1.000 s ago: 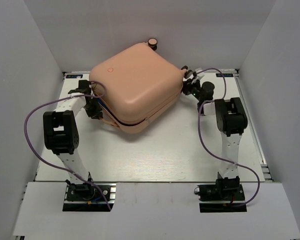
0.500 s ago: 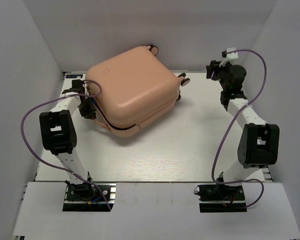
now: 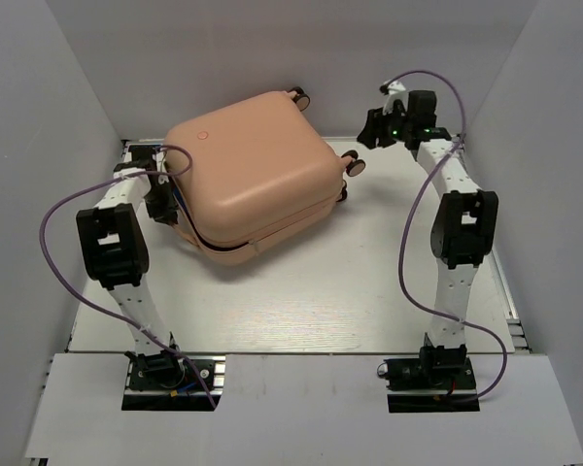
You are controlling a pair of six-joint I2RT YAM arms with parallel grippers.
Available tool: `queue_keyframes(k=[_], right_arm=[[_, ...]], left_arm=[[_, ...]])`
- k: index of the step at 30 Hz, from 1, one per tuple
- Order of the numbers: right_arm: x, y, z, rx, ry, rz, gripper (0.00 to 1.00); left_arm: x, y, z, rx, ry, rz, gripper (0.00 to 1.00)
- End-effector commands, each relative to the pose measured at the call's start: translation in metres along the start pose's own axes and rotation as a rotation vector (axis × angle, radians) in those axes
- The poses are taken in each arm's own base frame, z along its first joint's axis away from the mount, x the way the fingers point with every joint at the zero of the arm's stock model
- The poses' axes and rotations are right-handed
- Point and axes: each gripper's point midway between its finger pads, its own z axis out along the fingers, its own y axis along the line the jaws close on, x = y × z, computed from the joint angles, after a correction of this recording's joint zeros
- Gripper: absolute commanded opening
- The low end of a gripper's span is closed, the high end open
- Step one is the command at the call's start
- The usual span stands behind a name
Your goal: Pack the luggage
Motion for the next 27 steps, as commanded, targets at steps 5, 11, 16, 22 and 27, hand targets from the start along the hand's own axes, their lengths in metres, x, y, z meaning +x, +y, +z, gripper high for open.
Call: queue_keyframes(k=[5,11,16,22,27], right_arm=[[0.039,0.116,-0.007,-0.438,0.107,-0.094,0.53],[0.070,0.176,-0.053,-0.688,0.145,-0.134,0.43],[0.096,0.216,-0.101,-0.689,0.203,-0.173,0.39],[0.137,0.240,-0.136,-0.577,0.256,-0.106,0.37],[0.148,0.243,-0.152,-0.501,0.291,-0.077,0.37]], left_arm=[[-0.014,-0.028,0.002,-0.002,0.032,0.327,0.00],[-0.027,-0.071,0.005,0.052,0.011,0.413,0.00],[-0.032,-0.122,0.018,0.135,0.008,0.459,0.03],[-0.074,-0.190,0.016,0.105,-0.131,0.480,0.47],[-0.084,-0.195,0.017,-0.025,-0.226,0.361,1.00]])
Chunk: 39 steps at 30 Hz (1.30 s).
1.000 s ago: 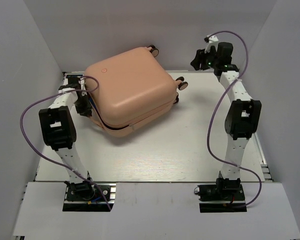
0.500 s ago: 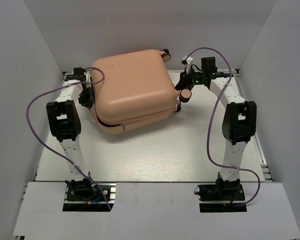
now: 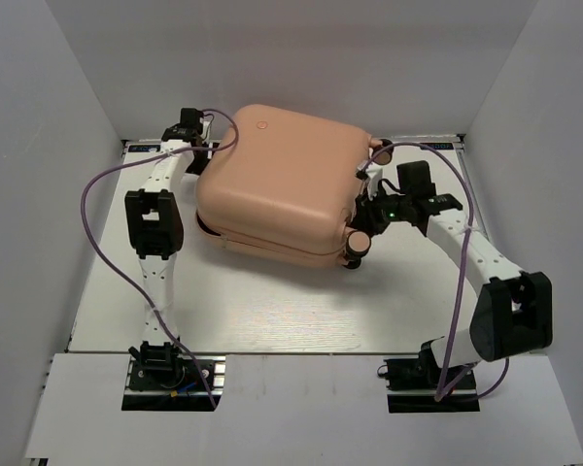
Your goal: Pack the luggage
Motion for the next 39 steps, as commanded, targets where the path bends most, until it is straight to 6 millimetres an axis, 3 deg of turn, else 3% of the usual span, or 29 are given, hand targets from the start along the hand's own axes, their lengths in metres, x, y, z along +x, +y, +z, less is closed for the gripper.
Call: queue_keyframes(k=[1,3,4,5,6,7,8,9,10,11,12,14,15,17,18,23,27,29,30,31,32,33,34,35,36,38,39], right_arm=[[-0.003,0.020,0.020,0.010,-0.011,0.070,0.37],[-0.001,0.013,0.016,0.080,-0.021,0.096,0.37],[-0.008,0.004,0.009,0.162,-0.047,0.144,0.37],[-0.009,-0.011,0.002,0.251,-0.057,0.162,0.37],[-0.011,-0.019,-0.001,0.311,-0.064,0.173,0.37],[-0.017,-0.021,-0.008,0.348,-0.087,0.213,0.37],[-0.017,-0.029,-0.014,0.403,-0.091,0.218,0.37],[-0.020,-0.034,-0.019,0.447,-0.095,0.217,0.37],[-0.025,-0.033,-0.024,0.465,-0.117,0.259,0.37],[-0.028,-0.037,-0.029,0.503,-0.132,0.272,0.37],[-0.026,-0.039,-0.032,0.524,-0.132,0.305,0.37],[-0.026,-0.044,-0.040,0.581,-0.137,0.318,0.37],[-0.026,-0.044,-0.042,0.586,-0.137,0.324,0.37],[-0.023,-0.043,-0.046,0.595,-0.125,0.329,0.37],[-0.022,-0.042,-0.045,0.594,-0.120,0.332,0.37],[-0.020,-0.037,-0.043,0.566,-0.116,0.338,0.37],[-0.022,-0.032,-0.040,0.532,-0.124,0.336,0.37],[-0.018,-0.034,-0.042,0.553,-0.122,0.341,0.38],[-0.019,-0.033,-0.043,0.559,-0.125,0.337,0.38],[-0.020,-0.035,-0.048,0.577,-0.134,0.336,0.40],[-0.019,-0.037,-0.050,0.593,-0.134,0.330,0.41],[-0.021,-0.036,-0.052,0.596,-0.137,0.324,0.41],[-0.027,-0.033,-0.051,0.576,-0.148,0.318,0.41],[-0.035,-0.030,-0.052,0.553,-0.162,0.306,0.41],[-0.037,-0.028,-0.048,0.527,-0.152,0.302,0.41],[-0.041,-0.004,-0.029,0.366,-0.134,0.282,0.40],[-0.048,-0.001,-0.028,0.342,-0.146,0.259,0.40]], left_arm=[[0.001,-0.106,-0.034,0.090,0.000,-0.065,1.00],[-0.010,-0.084,-0.042,0.019,-0.031,-0.181,1.00],[-0.013,-0.059,-0.042,-0.007,-0.035,-0.235,1.00],[-0.018,-0.048,-0.048,-0.016,-0.047,-0.272,1.00],[-0.025,-0.034,-0.067,-0.022,-0.072,-0.336,1.00],[-0.027,0.001,-0.071,-0.054,-0.079,-0.429,1.00],[-0.028,0.012,-0.075,-0.056,-0.084,-0.488,1.00],[-0.032,0.039,-0.099,-0.064,-0.119,-0.564,1.00],[-0.031,0.048,-0.105,-0.064,-0.122,-0.610,1.00],[-0.028,0.075,-0.110,-0.049,-0.126,-0.672,1.00],[-0.032,0.099,-0.135,-0.051,-0.172,-0.729,1.00],[-0.028,0.118,-0.154,-0.051,-0.186,-0.778,1.00],[-0.022,0.146,-0.167,-0.085,-0.207,-0.820,1.00],[-0.016,0.162,-0.186,-0.107,-0.225,-0.828,1.00],[-0.008,0.184,-0.198,-0.136,-0.240,-0.857,1.00],[0.012,0.216,-0.225,-0.127,-0.249,-0.881,1.00],[0.028,0.204,-0.241,-0.090,-0.186,-0.810,1.00],[0.064,0.175,-0.231,-0.030,-0.054,-0.822,1.00],[0.070,0.167,-0.246,-0.010,-0.073,-0.828,1.00],[0.096,0.143,-0.242,0.050,-0.009,-0.852,1.00],[0.112,0.121,-0.221,0.113,0.027,-0.866,1.00],[0.133,0.093,-0.219,0.173,0.059,-0.874,0.99],[0.125,0.082,-0.227,0.201,-0.024,-0.841,0.97],[0.160,0.064,-0.210,0.190,0.076,-0.854,0.97],[0.167,0.060,-0.217,0.157,0.067,-0.890,0.95],[0.174,0.045,-0.221,0.140,0.055,-0.864,0.89],[0.192,0.037,-0.217,0.128,0.095,-0.880,0.89]])
